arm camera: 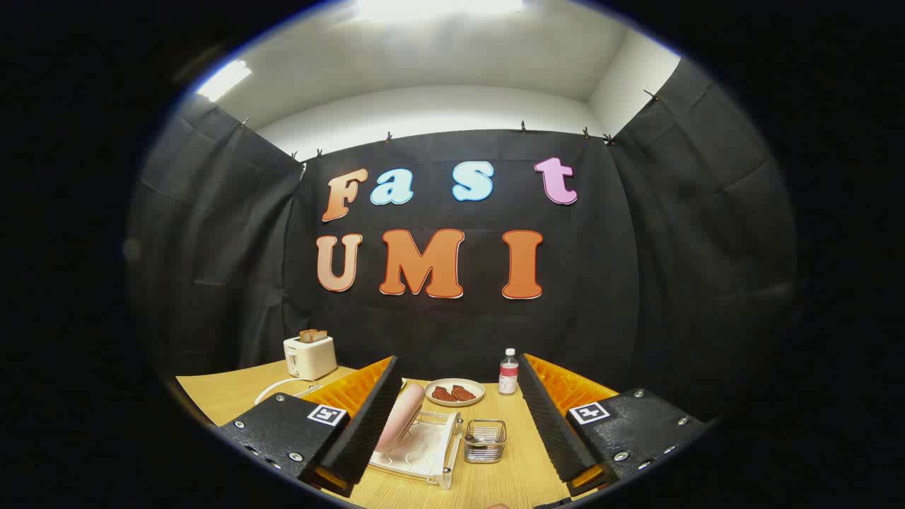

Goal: Take the plate from the dish rack, then take the spoon from the basket and place it into the plate.

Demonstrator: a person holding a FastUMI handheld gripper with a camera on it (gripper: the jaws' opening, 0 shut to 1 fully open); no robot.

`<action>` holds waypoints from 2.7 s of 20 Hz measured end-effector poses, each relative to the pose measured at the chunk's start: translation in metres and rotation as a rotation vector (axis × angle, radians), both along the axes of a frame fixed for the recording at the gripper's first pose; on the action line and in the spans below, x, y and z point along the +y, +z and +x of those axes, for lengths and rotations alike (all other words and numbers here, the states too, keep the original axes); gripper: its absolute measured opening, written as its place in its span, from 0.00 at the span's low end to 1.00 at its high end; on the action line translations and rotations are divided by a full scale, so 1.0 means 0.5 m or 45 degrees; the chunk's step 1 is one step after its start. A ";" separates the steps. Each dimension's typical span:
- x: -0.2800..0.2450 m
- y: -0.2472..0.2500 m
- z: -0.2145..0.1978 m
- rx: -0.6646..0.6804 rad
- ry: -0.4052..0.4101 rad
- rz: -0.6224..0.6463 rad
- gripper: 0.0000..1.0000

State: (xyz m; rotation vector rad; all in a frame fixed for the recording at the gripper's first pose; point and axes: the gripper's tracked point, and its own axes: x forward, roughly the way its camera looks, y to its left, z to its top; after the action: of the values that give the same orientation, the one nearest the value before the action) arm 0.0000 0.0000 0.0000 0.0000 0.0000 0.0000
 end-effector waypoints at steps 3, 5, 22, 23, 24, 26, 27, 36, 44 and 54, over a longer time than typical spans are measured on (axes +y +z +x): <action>-0.002 -0.001 0.002 0.010 0.001 0.004 0.98; -0.001 -0.003 0.002 0.017 0.004 0.007 0.98; 0.029 -0.058 0.028 0.272 0.076 0.108 0.99; 0.034 -0.062 0.035 0.295 0.087 0.126 0.99; 0.037 -0.064 0.042 0.315 0.096 0.143 0.99; 0.045 -0.072 0.055 0.364 0.111 0.175 0.99; 0.051 -0.076 0.061 0.387 0.121 0.184 0.98; 0.112 -0.100 0.117 0.616 0.182 0.143 0.98; 0.128 -0.186 0.204 0.968 0.194 0.245 0.96; 0.129 -0.305 0.276 1.332 0.111 0.207 0.87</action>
State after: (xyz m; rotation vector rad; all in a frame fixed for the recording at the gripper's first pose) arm 0.1380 0.0647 -0.1523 0.1628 1.0464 0.0871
